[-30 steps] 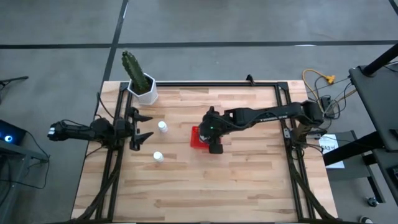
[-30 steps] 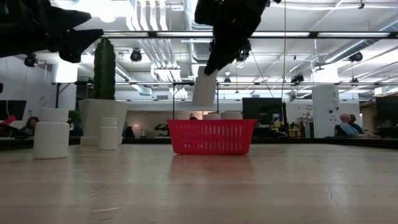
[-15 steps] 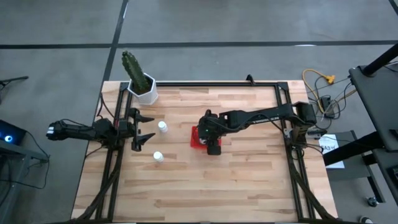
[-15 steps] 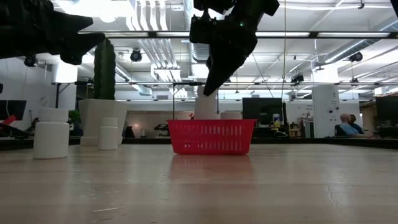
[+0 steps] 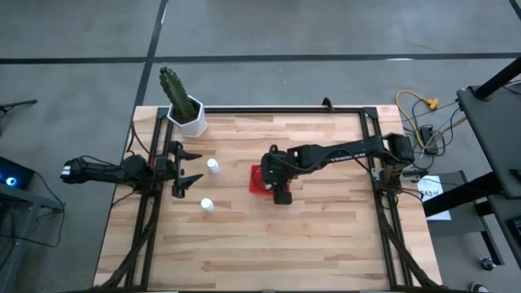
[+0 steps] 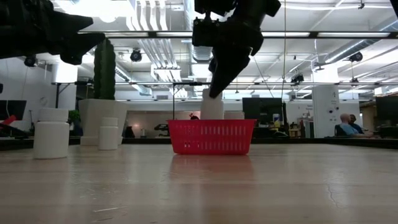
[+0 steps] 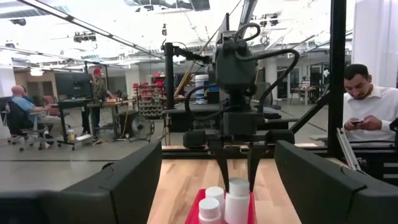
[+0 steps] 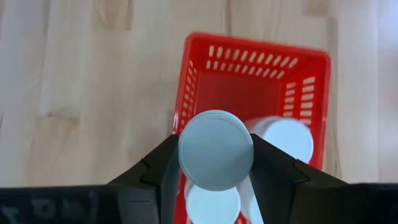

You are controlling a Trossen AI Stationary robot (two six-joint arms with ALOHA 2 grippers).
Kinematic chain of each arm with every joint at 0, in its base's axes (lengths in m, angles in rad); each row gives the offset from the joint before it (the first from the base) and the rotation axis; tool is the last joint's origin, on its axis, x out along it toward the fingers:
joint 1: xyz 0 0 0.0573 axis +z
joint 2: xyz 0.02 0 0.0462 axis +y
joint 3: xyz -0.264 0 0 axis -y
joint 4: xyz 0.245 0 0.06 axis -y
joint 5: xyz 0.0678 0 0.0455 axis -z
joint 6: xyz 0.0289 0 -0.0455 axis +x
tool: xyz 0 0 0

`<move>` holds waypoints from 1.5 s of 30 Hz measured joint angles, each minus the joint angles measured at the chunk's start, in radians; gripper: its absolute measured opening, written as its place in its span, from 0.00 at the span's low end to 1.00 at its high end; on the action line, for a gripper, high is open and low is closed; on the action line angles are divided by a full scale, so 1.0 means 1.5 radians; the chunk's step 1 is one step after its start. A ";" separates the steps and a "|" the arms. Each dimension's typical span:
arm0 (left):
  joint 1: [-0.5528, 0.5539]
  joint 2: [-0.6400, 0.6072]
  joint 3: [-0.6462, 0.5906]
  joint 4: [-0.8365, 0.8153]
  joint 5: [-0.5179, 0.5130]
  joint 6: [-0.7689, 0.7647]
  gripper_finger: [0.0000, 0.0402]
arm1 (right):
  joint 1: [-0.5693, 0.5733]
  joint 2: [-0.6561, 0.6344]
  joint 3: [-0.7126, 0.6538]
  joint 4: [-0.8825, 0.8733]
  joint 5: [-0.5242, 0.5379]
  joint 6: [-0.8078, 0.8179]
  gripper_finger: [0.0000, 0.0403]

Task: Pick and place pill bottles into a basket
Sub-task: Put the white pill bottle into the red bin

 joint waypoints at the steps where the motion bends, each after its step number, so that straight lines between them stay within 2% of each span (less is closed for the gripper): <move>1: 0.000 0.000 0.000 0.000 0.000 0.000 0.73 | 0.000 0.000 0.000 -0.008 0.000 0.002 0.36; 14: 0.000 0.001 0.001 0.000 0.000 0.000 0.73 | -0.001 0.000 -0.002 -0.010 0.000 -0.003 0.36; 22: 0.000 0.001 0.002 0.000 0.000 0.000 0.73 | -0.001 0.000 -0.042 0.039 0.000 -0.002 0.36; 33: 0.000 0.001 0.002 0.001 0.000 0.000 0.73 | -0.001 0.000 -0.059 0.042 0.000 0.000 0.36; 40: 0.000 0.000 0.002 0.000 0.000 0.000 0.73 | 0.000 0.000 -0.059 0.042 0.000 0.000 0.50; 45: 0.000 0.001 0.002 0.000 0.000 0.000 0.73 | 0.000 -0.001 -0.059 0.041 0.000 0.000 0.49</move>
